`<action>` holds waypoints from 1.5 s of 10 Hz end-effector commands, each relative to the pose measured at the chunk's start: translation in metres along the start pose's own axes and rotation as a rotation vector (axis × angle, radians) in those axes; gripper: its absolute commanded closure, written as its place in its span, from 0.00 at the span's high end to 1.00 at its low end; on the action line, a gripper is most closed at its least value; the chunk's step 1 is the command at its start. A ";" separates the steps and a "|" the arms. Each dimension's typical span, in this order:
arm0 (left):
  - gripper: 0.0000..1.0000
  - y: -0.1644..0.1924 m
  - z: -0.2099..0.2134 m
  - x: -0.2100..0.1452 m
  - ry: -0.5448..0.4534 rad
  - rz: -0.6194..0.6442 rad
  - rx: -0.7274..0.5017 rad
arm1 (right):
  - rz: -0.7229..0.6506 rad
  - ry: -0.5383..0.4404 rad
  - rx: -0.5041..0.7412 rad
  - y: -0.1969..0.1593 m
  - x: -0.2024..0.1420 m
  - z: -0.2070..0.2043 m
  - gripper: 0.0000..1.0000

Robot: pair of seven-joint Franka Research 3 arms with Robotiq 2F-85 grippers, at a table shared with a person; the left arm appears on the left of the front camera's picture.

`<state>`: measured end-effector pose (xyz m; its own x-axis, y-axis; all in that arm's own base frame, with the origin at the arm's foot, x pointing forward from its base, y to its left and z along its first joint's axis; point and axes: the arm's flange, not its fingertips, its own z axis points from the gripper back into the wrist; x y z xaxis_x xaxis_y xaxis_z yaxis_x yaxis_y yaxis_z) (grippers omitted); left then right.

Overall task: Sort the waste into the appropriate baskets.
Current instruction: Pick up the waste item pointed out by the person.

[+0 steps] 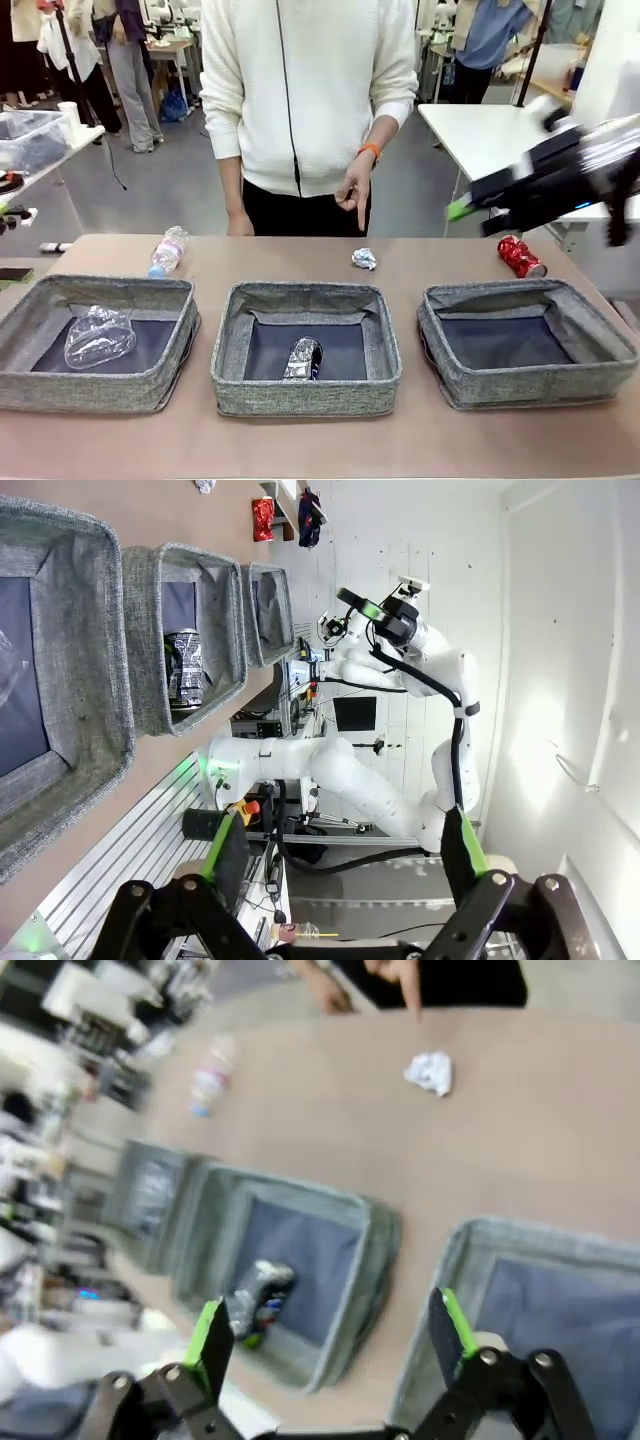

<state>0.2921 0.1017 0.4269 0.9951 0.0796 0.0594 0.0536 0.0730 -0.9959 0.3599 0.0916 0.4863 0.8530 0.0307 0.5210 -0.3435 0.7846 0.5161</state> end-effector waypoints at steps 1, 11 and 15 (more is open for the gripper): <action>1.00 -0.004 0.002 -0.002 -0.003 -0.004 0.003 | 0.098 0.112 -0.172 -0.016 0.008 -0.054 1.00; 1.00 -0.004 0.002 -0.002 -0.003 -0.004 0.003 | 0.225 0.209 -0.282 -0.017 0.073 -0.168 1.00; 1.00 -0.004 0.002 -0.002 -0.003 -0.004 0.003 | 0.209 0.180 -0.223 -0.045 0.094 -0.244 1.00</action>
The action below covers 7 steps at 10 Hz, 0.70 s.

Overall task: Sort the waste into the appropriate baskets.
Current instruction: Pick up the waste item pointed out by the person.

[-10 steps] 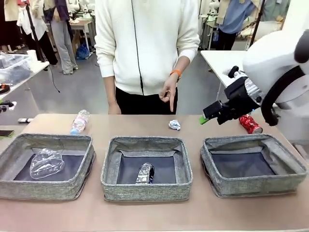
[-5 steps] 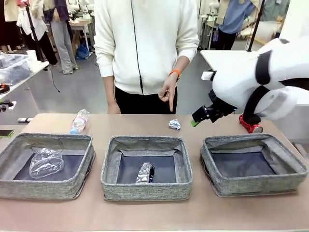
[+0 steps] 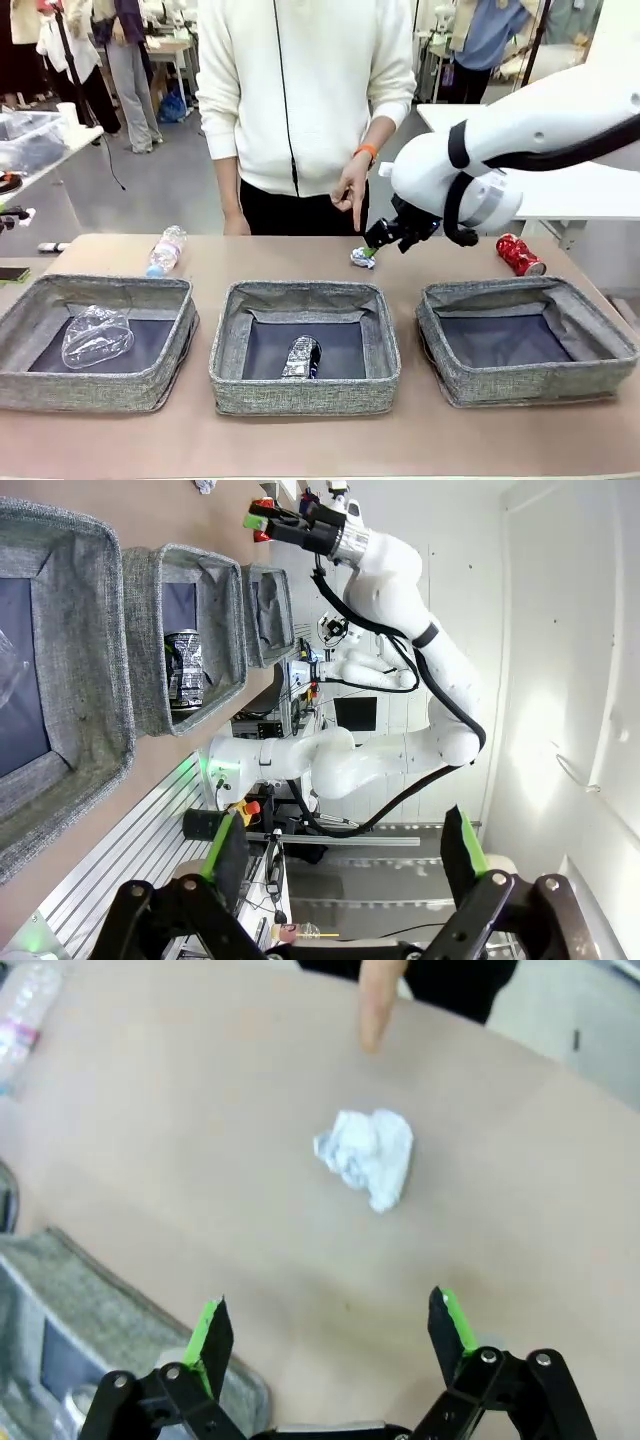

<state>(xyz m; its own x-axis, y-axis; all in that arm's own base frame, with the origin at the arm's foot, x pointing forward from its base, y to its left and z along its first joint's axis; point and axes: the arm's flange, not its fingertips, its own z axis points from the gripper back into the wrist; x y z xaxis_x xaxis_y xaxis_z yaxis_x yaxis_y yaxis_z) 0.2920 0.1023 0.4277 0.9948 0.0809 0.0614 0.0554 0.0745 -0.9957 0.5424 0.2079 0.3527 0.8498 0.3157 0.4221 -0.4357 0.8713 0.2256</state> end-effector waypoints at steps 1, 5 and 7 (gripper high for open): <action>1.00 -0.003 0.001 -0.002 -0.001 -0.002 0.002 | 0.002 -0.044 -0.021 -0.008 0.010 -0.026 1.00; 1.00 -0.003 0.001 -0.002 -0.001 -0.002 0.002 | -0.010 -0.082 0.009 -0.027 0.014 -0.073 1.00; 1.00 -0.003 0.001 -0.002 -0.001 -0.002 0.002 | -0.014 -0.086 0.008 -0.029 0.014 -0.079 1.00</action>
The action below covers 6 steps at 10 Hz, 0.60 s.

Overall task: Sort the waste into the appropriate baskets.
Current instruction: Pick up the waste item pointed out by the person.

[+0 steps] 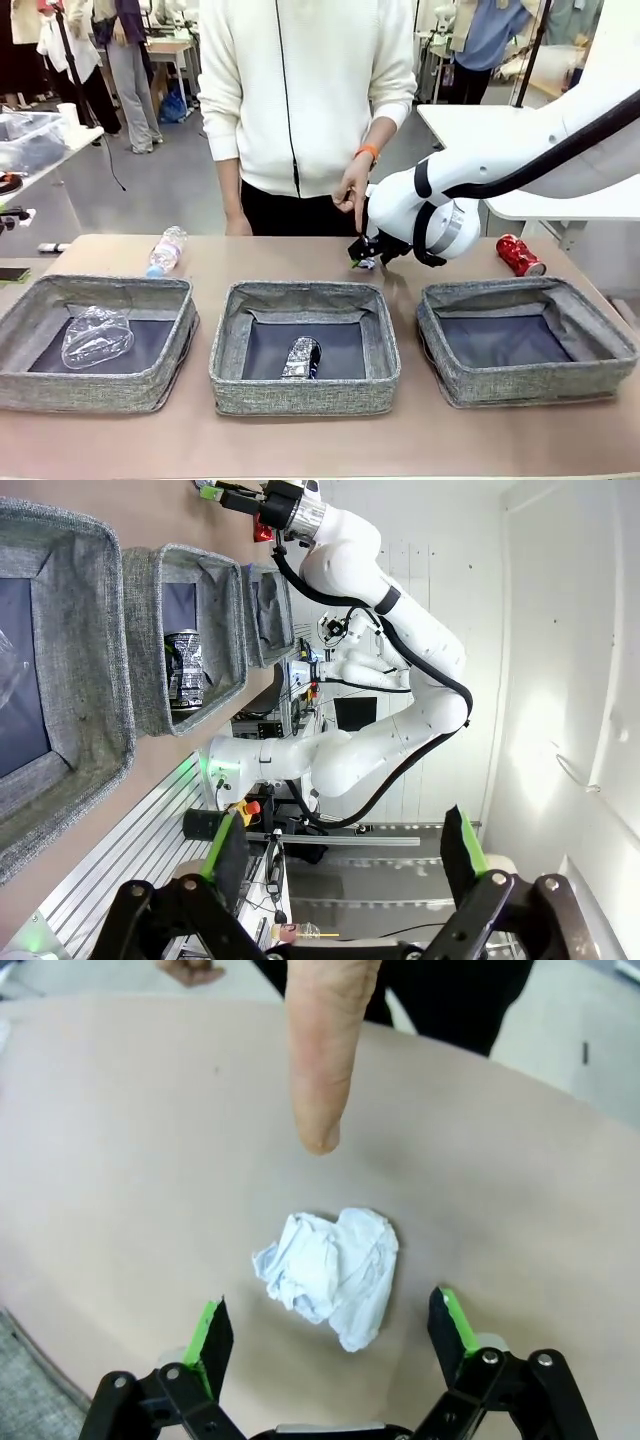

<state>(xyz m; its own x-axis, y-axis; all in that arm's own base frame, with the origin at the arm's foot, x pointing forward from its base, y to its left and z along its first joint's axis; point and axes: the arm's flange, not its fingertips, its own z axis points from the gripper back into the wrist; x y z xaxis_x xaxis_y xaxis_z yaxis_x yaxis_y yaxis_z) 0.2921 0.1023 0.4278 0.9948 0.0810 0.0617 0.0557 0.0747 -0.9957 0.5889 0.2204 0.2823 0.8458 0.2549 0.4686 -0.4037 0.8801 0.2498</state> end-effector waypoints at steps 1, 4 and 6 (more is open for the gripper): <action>1.00 -0.003 0.001 -0.002 -0.001 -0.002 0.002 | 0.024 -0.025 0.010 -0.005 0.001 0.000 1.00; 1.00 -0.003 0.001 -0.002 -0.001 -0.002 0.002 | 0.026 -0.036 0.025 -0.004 0.001 -0.001 1.00; 1.00 -0.003 0.001 -0.002 -0.001 -0.002 0.002 | 0.016 -0.043 0.040 -0.004 0.001 -0.001 1.00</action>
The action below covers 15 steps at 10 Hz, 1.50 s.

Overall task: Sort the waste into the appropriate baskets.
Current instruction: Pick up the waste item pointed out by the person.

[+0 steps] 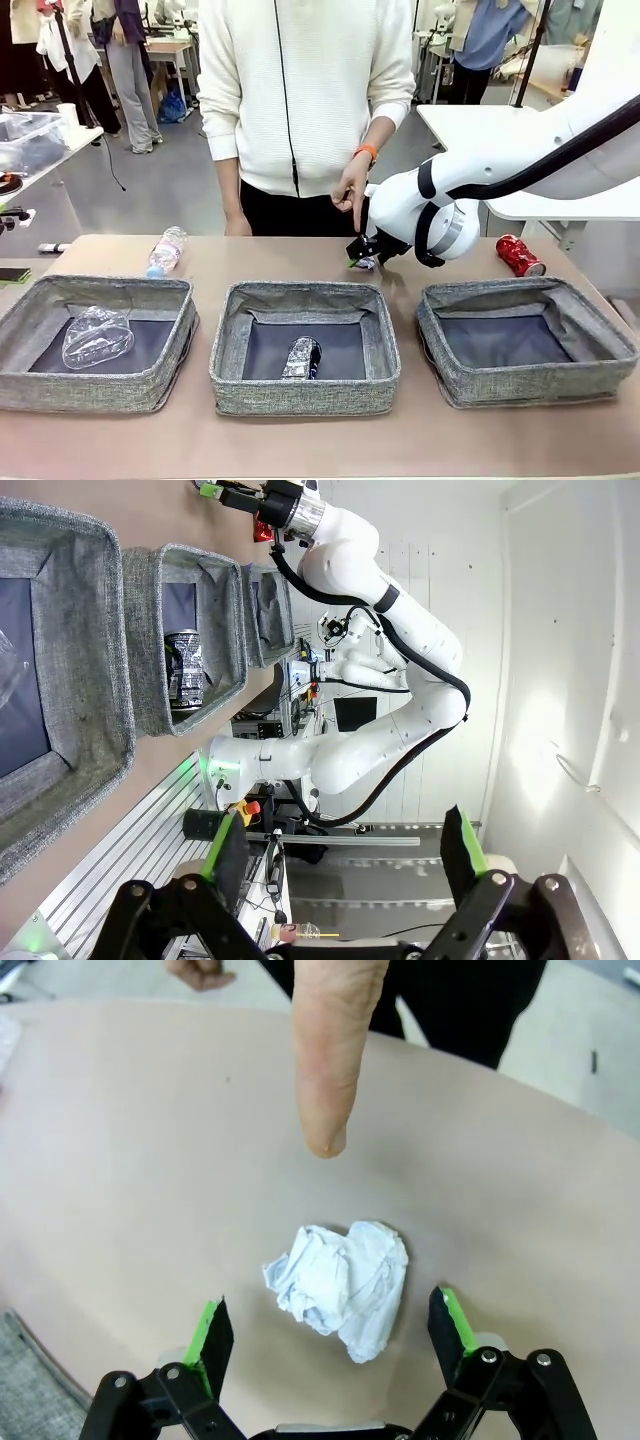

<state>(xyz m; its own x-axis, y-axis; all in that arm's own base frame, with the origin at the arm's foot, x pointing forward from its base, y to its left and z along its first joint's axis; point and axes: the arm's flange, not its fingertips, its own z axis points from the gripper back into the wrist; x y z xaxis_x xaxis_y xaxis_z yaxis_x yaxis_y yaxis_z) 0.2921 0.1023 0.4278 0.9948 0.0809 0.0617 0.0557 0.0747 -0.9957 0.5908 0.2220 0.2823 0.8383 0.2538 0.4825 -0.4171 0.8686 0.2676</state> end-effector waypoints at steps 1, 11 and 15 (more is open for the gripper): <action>1.00 -0.003 0.001 -0.002 -0.001 -0.002 0.002 | 0.007 -0.035 0.017 -0.003 0.000 0.001 0.44; 1.00 -0.003 0.001 -0.002 -0.001 -0.002 0.002 | 0.004 -0.046 0.021 -0.007 -0.003 0.003 0.00; 1.00 -0.003 0.001 -0.002 -0.001 -0.002 0.002 | -0.078 0.131 0.021 0.008 -0.012 0.072 0.00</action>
<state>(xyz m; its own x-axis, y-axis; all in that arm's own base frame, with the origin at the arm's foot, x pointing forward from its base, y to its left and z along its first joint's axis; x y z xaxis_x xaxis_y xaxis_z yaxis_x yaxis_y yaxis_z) 0.2921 0.1024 0.4280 0.9948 0.0810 0.0620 0.0559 0.0749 -0.9956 0.5791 0.2124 0.3016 0.8655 0.2468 0.4359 -0.4007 0.8633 0.3068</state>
